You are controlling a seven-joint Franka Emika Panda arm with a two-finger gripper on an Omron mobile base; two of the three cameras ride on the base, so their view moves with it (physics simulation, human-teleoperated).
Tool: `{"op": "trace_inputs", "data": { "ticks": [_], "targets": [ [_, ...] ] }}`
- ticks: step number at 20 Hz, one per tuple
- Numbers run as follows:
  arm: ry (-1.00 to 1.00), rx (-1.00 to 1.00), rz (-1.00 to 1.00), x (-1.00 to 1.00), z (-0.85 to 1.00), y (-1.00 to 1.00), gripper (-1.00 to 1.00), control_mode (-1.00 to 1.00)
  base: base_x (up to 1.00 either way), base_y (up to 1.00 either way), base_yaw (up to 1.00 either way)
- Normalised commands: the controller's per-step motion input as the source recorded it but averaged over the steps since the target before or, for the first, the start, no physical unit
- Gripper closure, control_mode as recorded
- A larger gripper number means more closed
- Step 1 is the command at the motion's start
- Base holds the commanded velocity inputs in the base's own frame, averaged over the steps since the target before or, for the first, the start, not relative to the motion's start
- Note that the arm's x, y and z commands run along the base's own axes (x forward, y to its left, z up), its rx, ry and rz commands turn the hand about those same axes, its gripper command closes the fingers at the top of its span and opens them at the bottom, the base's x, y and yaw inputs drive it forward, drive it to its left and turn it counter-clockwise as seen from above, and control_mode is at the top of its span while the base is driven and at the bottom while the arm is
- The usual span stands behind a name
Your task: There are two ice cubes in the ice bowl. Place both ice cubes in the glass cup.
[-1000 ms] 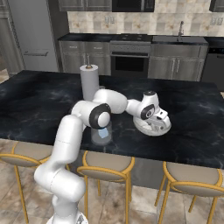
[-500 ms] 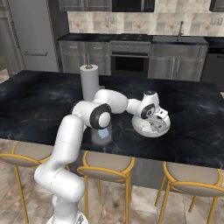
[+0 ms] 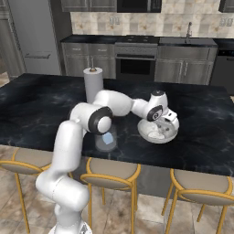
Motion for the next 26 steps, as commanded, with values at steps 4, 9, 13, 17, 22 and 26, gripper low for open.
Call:
{"op": "trace_inputs", "data": {
  "ticks": [4,9,13,17,22,26],
  "targets": [
    [-0.13,0.00,0.00,-0.43,0.99,0.18,1.00,-1.00,0.00,0.00,0.00],
    [-0.06,0.00,0.00,-0.57,0.92,0.47,1.00,-1.00,0.00,0.00,0.00],
    [0.00,0.00,0.00,-0.44,0.57,0.96,1.00,-1.00,0.00,0.00,0.00],
    [0.00,0.00,0.00,-0.26,0.55,1.00,1.00,-1.00,0.00,0.00,0.00],
    [0.00,0.00,0.00,-0.15,0.62,1.00,1.00,-1.00,0.00,0.00,0.00],
    [0.01,0.02,0.00,-0.16,0.42,1.00,1.00,-1.00,0.00,0.00,0.00]
  ]
}}
